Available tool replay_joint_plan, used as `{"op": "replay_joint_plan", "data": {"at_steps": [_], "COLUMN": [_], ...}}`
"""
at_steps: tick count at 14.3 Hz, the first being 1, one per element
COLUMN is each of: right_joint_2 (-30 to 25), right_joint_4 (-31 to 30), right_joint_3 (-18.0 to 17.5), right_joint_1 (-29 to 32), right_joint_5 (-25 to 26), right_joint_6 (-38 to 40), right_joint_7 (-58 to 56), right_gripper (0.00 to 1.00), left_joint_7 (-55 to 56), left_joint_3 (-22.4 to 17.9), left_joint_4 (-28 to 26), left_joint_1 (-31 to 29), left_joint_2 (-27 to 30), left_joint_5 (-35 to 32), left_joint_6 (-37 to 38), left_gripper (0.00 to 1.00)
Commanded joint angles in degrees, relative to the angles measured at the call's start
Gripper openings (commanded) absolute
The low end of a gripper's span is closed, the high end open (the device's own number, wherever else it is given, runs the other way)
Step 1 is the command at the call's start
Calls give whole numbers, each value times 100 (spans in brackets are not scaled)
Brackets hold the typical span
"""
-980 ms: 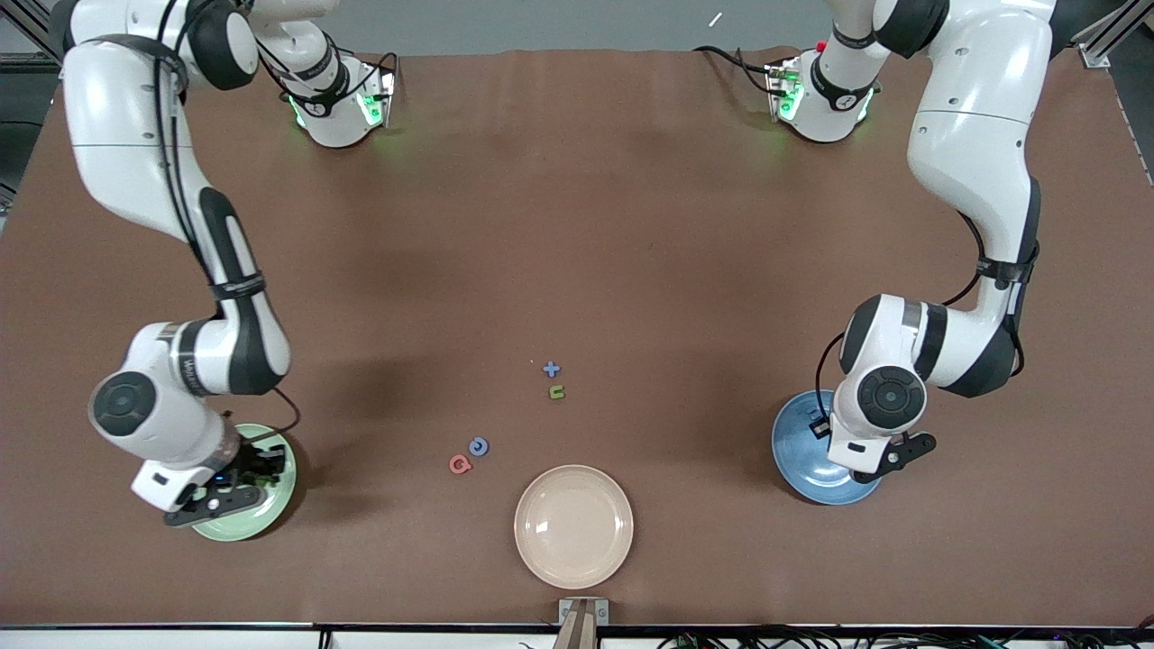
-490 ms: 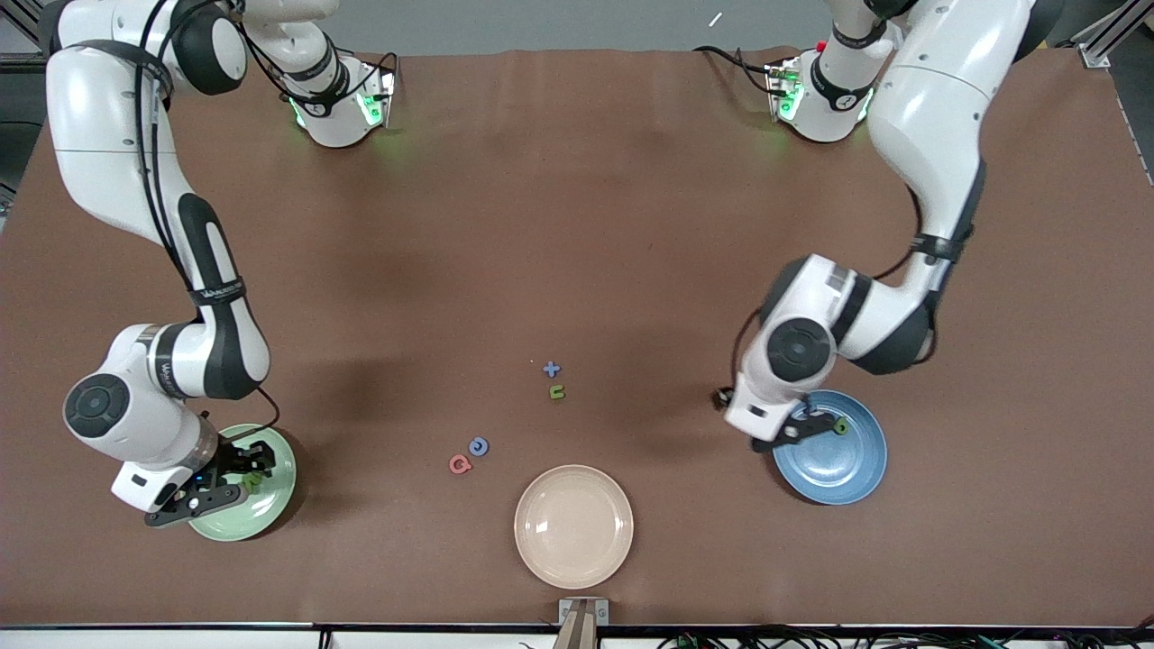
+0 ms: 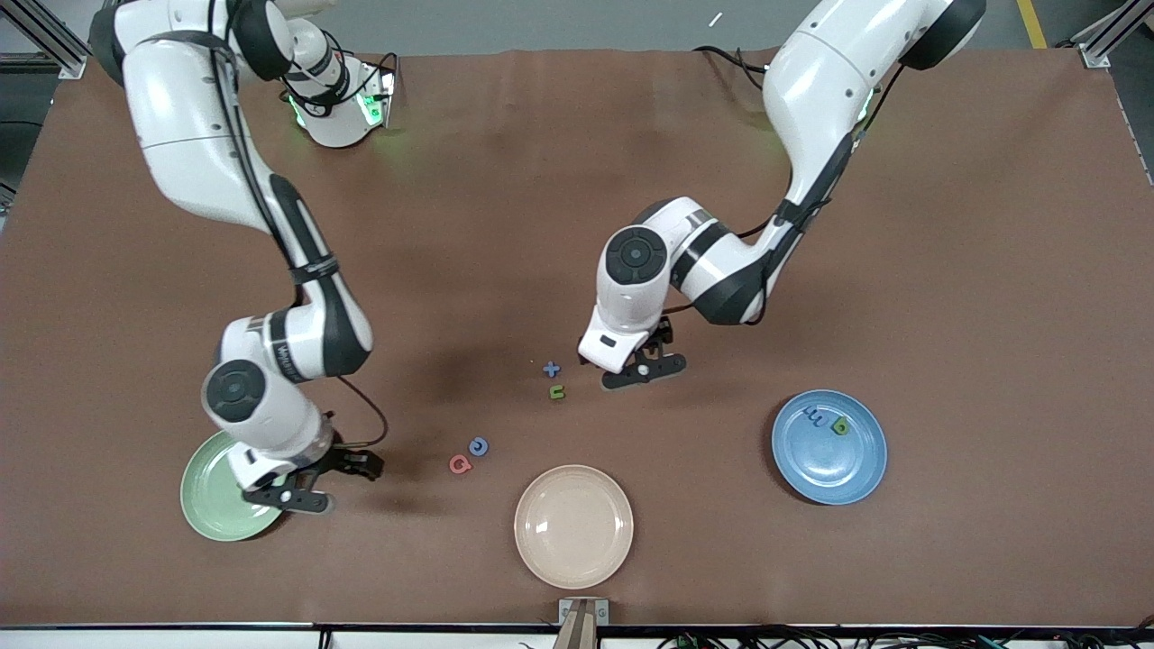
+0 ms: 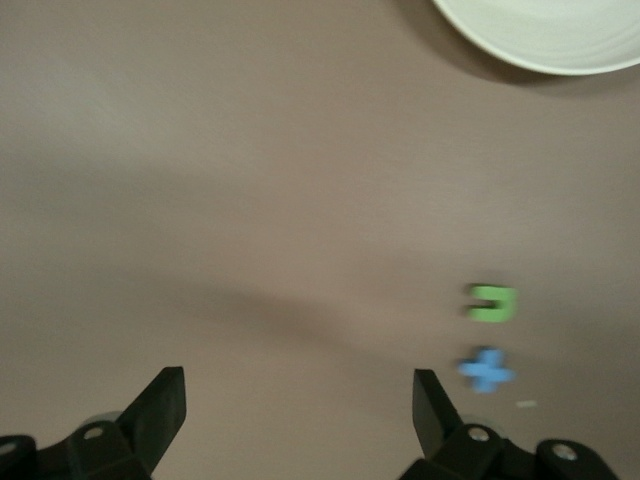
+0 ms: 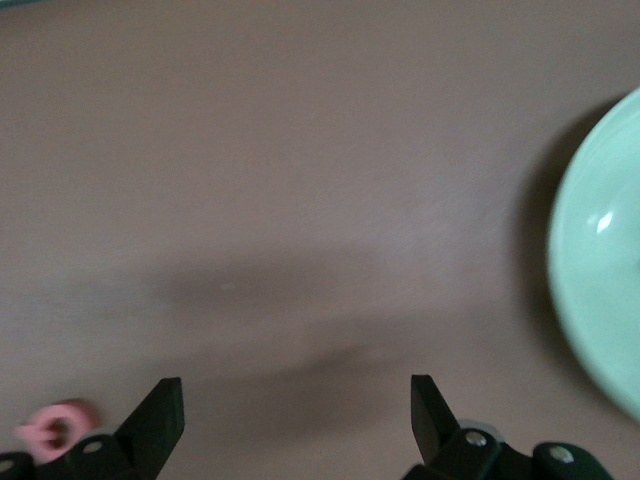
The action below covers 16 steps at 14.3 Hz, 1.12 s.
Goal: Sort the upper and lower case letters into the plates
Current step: 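Grasp pink and blue letters with the right gripper while the left grasps cross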
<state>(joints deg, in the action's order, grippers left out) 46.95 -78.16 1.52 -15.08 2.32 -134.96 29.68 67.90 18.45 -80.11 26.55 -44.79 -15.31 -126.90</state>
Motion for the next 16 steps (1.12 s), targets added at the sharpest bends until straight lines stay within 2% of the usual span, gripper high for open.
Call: {"op": "replay_joint_plan", "data": {"at_steps": [1,5,7,11,12,13,14,16], "right_joint_2": [121,516,666,938,965,982,983,983], "right_joint_4": [239,670,706,706,706,706,697,697], "right_joint_3": [41,50,50,50,50,50,50,50], "right_joint_1": [-389,-855,-988,-1208,-1251,-1261,-1269,-1313], "right_joint_5": [14,49,50,50,50,41,41,50], "right_joint_6": [-22,-57,-214,-531,-540,-541,-541,-514], "right_joint_7": [1230,2374,2612,2859,2868,2877,2877,2860], "right_gripper": [100,100,100,99,97,93,89,78], "left_joint_7": [1001,2425,3576,4248,4327,4528,4626,4688], "left_joint_3": [-43,-51,-130,-113,-113,-122,-131,-122], "left_joint_4": [933,1138,1138,1199,1225,1260,1270,1270], "left_joint_1": [228,482,501,518,536,614,598,650], "left_joint_2": [-643,-952,-996,-1242,-1312,-1374,-1392,-1462], "left_joint_5": [378,503,512,556,556,556,556,556], "left_joint_6": [-80,-483,-730,-766,-827,-1028,-1160,-1380], "left_gripper": [100,100,100,98,94,82,75,68]}}
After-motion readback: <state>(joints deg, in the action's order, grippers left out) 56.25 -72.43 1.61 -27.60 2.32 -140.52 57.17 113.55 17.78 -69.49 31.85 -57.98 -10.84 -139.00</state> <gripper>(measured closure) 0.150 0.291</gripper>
